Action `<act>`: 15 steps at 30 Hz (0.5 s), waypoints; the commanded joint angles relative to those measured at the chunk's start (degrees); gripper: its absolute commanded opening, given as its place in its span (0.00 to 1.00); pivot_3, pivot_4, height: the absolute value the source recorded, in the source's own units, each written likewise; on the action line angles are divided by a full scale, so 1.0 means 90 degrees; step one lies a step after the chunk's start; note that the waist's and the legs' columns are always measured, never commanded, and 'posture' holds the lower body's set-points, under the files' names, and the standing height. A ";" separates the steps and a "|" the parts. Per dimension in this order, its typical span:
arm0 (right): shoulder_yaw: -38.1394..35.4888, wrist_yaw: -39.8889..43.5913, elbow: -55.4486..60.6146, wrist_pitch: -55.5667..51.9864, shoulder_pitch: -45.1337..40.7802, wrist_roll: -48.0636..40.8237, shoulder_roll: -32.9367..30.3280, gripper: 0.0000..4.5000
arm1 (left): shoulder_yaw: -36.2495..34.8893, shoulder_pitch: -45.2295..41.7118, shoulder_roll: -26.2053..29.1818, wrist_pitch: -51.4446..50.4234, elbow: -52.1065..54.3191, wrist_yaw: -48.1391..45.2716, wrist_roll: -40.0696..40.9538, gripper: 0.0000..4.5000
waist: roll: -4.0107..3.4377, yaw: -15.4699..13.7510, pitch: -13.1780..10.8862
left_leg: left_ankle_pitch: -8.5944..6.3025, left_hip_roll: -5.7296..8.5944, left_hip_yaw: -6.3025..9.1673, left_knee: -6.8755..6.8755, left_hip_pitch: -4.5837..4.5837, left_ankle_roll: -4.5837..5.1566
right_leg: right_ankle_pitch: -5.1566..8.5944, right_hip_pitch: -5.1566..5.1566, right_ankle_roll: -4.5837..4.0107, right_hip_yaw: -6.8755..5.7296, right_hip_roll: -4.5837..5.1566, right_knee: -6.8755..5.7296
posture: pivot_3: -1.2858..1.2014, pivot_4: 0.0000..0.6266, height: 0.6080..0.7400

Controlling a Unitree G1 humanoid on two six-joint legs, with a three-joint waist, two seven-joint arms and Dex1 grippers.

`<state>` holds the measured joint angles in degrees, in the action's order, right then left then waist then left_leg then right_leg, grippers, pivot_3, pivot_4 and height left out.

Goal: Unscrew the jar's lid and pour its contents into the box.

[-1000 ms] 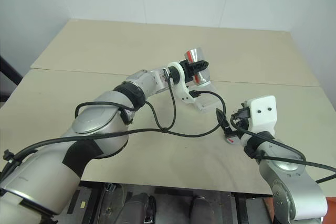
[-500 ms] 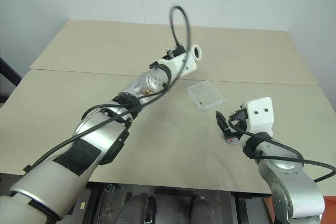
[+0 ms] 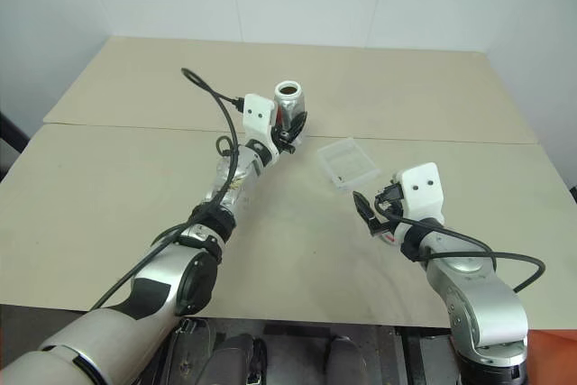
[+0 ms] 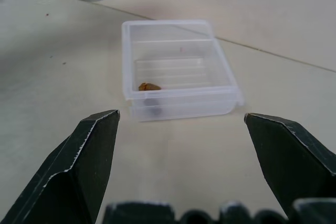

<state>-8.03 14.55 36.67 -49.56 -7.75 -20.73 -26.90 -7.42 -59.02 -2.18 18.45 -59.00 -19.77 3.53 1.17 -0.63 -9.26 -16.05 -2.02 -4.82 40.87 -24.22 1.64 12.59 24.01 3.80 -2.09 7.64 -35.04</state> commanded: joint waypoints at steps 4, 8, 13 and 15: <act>0.0145 0.0082 0.0048 0.0387 -0.0003 0.0234 -0.0109 1.00 | 0.0446 0.0768 -0.0012 -0.0028 0.0956 -0.0104 -0.0137 0.44 | -0.0002 -0.0002 0.0002 | 0.0000 0.0000 0.0001 0.0000 0.0004 0.0000 | 0.0000 -0.0004 0.0000 0.0000 0.0000 -0.0001 | 0.52 0.24 1.00; 0.0132 0.0064 0.0084 0.0406 0.0097 0.0312 -0.0099 1.00 | 0.0606 0.1084 -0.0029 -0.0245 0.1135 0.0124 -0.0253 0.44 | -0.0002 -0.0008 0.0002 | 0.0000 0.0001 0.0002 0.0001 0.0003 0.0000 | 0.0000 -0.0005 0.0000 0.0000 0.0000 -0.0001 | 0.52 0.24 1.00; 0.0168 0.0031 0.0085 0.0422 0.0117 0.0388 -0.0052 1.00 | 0.0746 0.1347 -0.0011 -0.0305 0.1222 0.0302 -0.0346 0.44 | -0.0003 -0.0002 0.0003 | 0.0000 0.0000 0.0002 0.0000 0.0004 0.0000 | 0.0000 -0.0005 0.0000 0.0000 0.0000 -0.0001 | 0.52 0.24 1.00; 0.0186 0.0043 0.0065 0.0434 0.0112 0.0411 -0.0052 1.00 | 0.0789 0.1403 -0.0005 -0.0355 0.1231 0.0372 -0.0380 0.44 | -0.0003 -0.0004 0.0004 | 0.0000 0.0000 0.0002 0.0000 0.0004 0.0000 | 0.0000 -0.0005 0.0000 0.0000 0.0000 -0.0001 | 0.52 0.24 1.00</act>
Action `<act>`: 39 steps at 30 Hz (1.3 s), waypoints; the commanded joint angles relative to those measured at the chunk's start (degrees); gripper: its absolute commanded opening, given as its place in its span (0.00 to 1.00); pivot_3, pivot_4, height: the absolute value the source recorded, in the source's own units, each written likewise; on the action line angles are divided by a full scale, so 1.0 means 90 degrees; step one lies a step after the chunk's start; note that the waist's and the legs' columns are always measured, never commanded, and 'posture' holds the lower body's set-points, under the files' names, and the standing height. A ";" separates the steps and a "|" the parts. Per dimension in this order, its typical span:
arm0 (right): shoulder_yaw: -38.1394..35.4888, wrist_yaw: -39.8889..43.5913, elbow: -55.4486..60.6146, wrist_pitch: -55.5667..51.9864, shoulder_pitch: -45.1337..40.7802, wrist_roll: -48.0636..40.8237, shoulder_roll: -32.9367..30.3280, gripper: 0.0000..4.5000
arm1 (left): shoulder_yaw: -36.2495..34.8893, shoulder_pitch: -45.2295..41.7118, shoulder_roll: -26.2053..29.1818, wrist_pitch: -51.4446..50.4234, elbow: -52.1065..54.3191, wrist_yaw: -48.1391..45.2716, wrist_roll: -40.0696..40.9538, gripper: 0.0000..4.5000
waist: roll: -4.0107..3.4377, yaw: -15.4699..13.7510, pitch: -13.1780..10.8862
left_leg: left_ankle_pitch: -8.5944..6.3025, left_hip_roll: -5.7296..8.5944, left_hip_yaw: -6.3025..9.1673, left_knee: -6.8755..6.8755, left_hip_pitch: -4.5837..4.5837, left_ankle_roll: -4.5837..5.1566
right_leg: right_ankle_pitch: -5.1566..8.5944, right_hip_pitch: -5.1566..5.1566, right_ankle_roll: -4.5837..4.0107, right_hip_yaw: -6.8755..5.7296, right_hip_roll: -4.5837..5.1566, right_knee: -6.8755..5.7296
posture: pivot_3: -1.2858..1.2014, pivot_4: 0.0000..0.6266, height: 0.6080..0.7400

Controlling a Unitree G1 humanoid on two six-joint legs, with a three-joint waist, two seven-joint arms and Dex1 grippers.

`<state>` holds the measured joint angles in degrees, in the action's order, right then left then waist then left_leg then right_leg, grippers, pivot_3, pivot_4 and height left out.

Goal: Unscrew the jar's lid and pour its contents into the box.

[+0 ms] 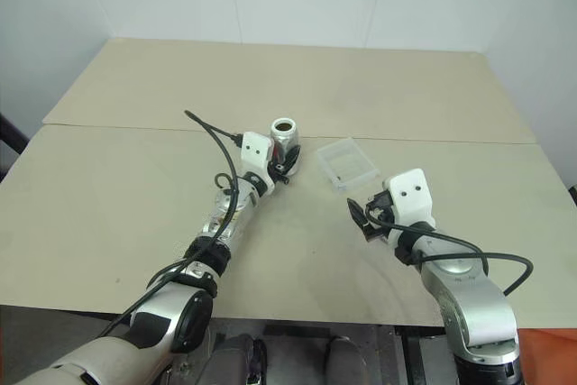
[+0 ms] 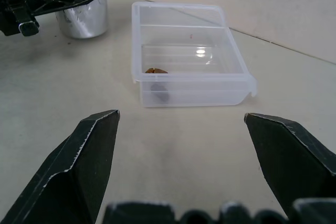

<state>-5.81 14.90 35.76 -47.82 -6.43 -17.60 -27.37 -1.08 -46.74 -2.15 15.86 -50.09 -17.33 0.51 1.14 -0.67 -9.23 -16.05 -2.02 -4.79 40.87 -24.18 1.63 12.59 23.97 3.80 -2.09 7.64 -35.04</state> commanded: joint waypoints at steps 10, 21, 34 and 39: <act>0.0061 0.0179 -0.0024 0.0356 -0.0203 0.0147 -0.0067 1.00 | 0.0188 0.0575 -0.0017 -0.0540 0.0955 0.0306 -0.0047 0.73 | -0.0009 0.0014 0.0023 | 0.0000 0.0000 0.0001 -0.0003 0.0012 0.0000 | 0.0000 -0.0007 0.0000 0.0001 0.0000 0.0000 | 0.52 0.24 1.00; 0.0212 0.0171 -0.0083 0.0473 -0.0164 0.0295 0.0041 1.00 | 0.0515 0.1877 0.0111 -0.1341 0.3424 0.0229 -0.0022 1.00 | -0.0012 0.0015 0.0026 | 0.0000 0.0000 0.0006 -0.0003 0.0012 0.0000 | 0.0000 -0.0008 -0.0001 0.0001 0.0000 0.0000 | 0.52 0.24 1.00; -0.0284 0.0936 0.0123 0.0796 0.0311 0.0102 -0.0401 1.00 | 0.0525 0.4050 0.1466 -0.2556 0.6924 -0.0755 0.0472 1.00 | -0.0037 -0.0024 0.0045 | 0.0000 0.0000 0.0014 -0.0005 0.0021 -0.0001 | -0.0001 -0.0014 -0.0002 0.0005 0.0000 -0.0004 | 0.52 0.24 1.00; -0.2208 0.3110 0.0469 0.2253 0.1759 -0.0786 -0.1363 1.00 | -0.0193 0.4519 0.2869 -0.2763 0.7886 -0.2225 0.1739 1.00 | -0.0042 -0.0011 0.0048 | -0.0007 -0.0001 0.0016 -0.0011 0.0022 0.0008 | 0.0000 -0.0013 -0.0003 0.0009 0.0000 0.0005 | 0.52 0.24 1.00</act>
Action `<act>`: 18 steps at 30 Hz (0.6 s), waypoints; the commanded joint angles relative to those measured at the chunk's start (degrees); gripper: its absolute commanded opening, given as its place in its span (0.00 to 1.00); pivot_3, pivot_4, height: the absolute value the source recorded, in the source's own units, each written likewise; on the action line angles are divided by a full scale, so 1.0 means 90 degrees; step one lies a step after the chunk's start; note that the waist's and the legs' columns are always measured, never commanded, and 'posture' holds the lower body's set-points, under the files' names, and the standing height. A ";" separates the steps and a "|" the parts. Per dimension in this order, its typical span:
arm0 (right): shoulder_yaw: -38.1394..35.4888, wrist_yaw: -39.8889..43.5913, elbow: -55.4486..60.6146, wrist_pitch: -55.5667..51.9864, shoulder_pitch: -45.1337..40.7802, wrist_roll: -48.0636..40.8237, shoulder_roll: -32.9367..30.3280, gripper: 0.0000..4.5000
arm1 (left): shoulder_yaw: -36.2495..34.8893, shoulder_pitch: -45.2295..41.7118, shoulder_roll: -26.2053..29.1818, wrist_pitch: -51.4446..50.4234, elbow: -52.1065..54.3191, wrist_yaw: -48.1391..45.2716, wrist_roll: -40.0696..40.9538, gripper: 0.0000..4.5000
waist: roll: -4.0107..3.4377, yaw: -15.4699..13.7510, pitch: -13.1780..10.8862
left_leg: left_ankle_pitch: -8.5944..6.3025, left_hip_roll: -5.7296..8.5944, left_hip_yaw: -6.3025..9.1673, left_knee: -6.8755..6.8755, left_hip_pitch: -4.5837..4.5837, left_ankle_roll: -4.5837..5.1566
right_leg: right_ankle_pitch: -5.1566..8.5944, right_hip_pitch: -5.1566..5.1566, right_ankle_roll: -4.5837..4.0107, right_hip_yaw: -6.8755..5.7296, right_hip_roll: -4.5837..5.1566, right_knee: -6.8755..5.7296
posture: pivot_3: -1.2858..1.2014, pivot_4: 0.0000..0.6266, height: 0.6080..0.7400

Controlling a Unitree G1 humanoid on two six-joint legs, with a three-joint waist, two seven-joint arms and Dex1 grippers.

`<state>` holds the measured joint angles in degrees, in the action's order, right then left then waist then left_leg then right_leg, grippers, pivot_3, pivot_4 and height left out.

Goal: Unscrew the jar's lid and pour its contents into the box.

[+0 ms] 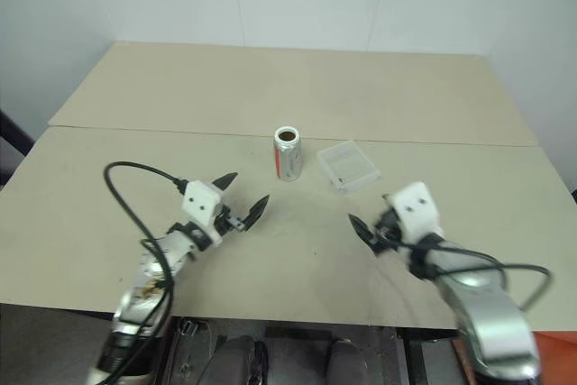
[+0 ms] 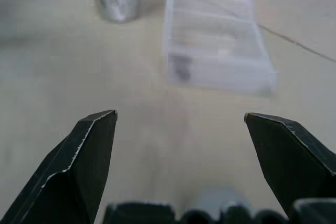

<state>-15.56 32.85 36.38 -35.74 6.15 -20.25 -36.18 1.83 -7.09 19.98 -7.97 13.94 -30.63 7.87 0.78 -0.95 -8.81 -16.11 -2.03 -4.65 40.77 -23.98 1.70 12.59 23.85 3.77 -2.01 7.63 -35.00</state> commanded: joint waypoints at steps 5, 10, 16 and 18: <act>-0.2325 0.2578 0.0045 0.1856 0.0943 -0.1026 -0.1013 1.00 | -0.1727 0.0640 0.1195 -0.1003 0.1636 -0.1511 0.3004 1.00 | -0.0008 0.0061 0.0006 | -0.0043 -0.0017 0.0024 -0.0009 0.0127 0.0057 | 0.0008 -0.0118 -0.0009 0.0002 -0.0006 0.0010 | 0.52 0.24 1.00; -0.2578 0.3087 -0.0331 0.2220 0.1050 -0.1117 -0.1254 1.00 | -0.2640 0.1409 0.1754 -0.1316 0.1843 -0.2243 0.4218 1.00 | -0.0006 0.0064 0.0010 | -0.0053 -0.0014 0.0040 -0.0037 0.0214 0.0041 | 0.0041 -0.0183 -0.0026 0.0014 -0.0007 0.0015 | 0.52 0.24 1.00; -0.2260 0.3064 -0.0827 0.2340 0.0780 -0.0755 -0.1581 1.00 | -0.2862 0.1796 0.2134 -0.1435 0.1939 -0.2545 0.4426 1.00 | -0.0009 0.0022 0.0013 | -0.0049 -0.0008 0.0026 -0.0044 0.0216 0.0033 | 0.0057 -0.0178 -0.0035 0.0013 -0.0007 0.0009 | 0.52 0.24 1.00; -0.2112 0.3034 -0.0932 0.2378 0.0663 -0.0669 -0.1641 1.00 | -0.2865 0.1877 0.2231 -0.1425 0.1908 -0.2665 0.4421 1.00 | -0.0008 0.0028 0.0013 | -0.0049 -0.0008 0.0016 -0.0044 0.0216 0.0033 | 0.0057 -0.0179 -0.0035 0.0014 -0.0007 0.0010 | 0.52 0.24 1.00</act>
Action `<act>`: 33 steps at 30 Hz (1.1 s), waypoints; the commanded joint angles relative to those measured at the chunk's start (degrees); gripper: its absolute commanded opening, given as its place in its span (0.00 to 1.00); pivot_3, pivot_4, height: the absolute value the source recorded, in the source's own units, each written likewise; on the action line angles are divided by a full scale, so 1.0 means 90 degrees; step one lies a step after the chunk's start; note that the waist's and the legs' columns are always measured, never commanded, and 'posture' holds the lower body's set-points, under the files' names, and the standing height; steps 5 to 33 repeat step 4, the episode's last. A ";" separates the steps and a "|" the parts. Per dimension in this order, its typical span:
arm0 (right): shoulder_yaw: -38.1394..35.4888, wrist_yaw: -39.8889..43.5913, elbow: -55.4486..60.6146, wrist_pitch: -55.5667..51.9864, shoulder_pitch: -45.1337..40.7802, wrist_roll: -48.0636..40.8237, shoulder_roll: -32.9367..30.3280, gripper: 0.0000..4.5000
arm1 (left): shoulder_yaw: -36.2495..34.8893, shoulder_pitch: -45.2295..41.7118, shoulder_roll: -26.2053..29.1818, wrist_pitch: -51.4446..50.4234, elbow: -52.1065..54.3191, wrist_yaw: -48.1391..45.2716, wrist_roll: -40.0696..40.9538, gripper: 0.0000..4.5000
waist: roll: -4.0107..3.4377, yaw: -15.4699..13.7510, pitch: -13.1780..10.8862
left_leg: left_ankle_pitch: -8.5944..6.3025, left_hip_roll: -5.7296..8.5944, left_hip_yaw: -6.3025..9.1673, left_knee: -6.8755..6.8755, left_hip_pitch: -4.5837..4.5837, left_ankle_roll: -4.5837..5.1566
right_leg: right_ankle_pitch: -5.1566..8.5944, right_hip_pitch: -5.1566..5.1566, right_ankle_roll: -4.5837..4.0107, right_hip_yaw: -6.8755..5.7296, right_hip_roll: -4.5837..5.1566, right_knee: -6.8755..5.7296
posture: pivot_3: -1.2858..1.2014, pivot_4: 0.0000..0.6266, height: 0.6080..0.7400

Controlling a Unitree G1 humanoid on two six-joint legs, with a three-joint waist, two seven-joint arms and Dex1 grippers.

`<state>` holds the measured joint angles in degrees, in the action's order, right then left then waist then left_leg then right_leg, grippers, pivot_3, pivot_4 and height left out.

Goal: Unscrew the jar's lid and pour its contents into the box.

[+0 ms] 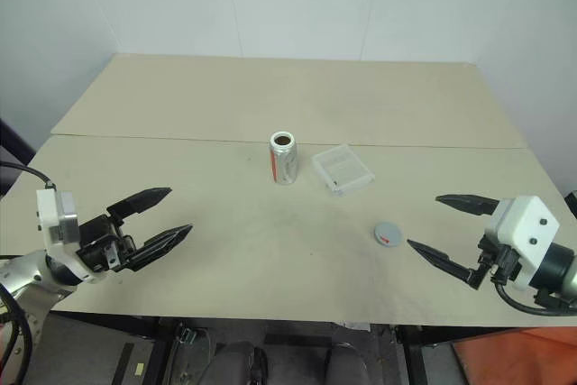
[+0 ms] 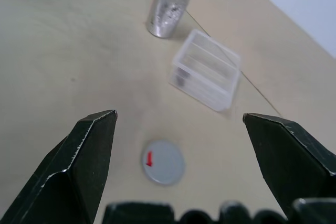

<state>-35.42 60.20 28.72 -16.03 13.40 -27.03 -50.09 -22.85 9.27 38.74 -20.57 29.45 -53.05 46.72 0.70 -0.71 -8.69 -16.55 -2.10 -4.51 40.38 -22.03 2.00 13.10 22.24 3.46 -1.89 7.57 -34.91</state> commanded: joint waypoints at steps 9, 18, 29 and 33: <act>0.0427 -0.0119 -0.0156 0.0270 -0.0239 0.0298 -0.0063 1.00 | -0.0164 0.0281 0.0342 0.0065 0.0017 -0.0573 -0.0006 1.00 | 0.0000 0.0009 0.0000 | 0.0000 -0.0001 -0.0011 -0.0012 0.0001 -0.0001 | 0.0004 0.0006 -0.0005 0.0001 0.0000 0.0001 | 0.52 0.24 1.00; 0.0427 -0.0119 -0.0156 0.0270 -0.0239 0.0298 -0.0063 1.00 | -0.0164 0.0281 0.0342 0.0065 0.0017 -0.0573 -0.0006 1.00 | 0.0000 0.0009 0.0000 | 0.0000 -0.0001 -0.0011 -0.0012 0.0001 -0.0001 | 0.0004 0.0006 -0.0005 0.0001 0.0000 0.0001 | 0.52 0.24 1.00; 0.0427 -0.0119 -0.0156 0.0270 -0.0239 0.0298 -0.0063 1.00 | -0.0164 0.0281 0.0342 0.0065 0.0017 -0.0573 -0.0006 1.00 | 0.0000 0.0009 0.0000 | 0.0000 -0.0001 -0.0011 -0.0012 0.0001 -0.0001 | 0.0004 0.0006 -0.0005 0.0001 0.0000 0.0001 | 0.52 0.24 1.00; 0.0427 -0.0119 -0.0156 0.0270 -0.0239 0.0298 -0.0063 1.00 | -0.0164 0.0281 0.0342 0.0065 0.0017 -0.0573 -0.0006 1.00 | 0.0000 0.0009 0.0000 | 0.0000 -0.0001 -0.0011 -0.0012 0.0001 -0.0001 | 0.0004 0.0006 -0.0005 0.0001 0.0000 0.0001 | 0.52 0.24 1.00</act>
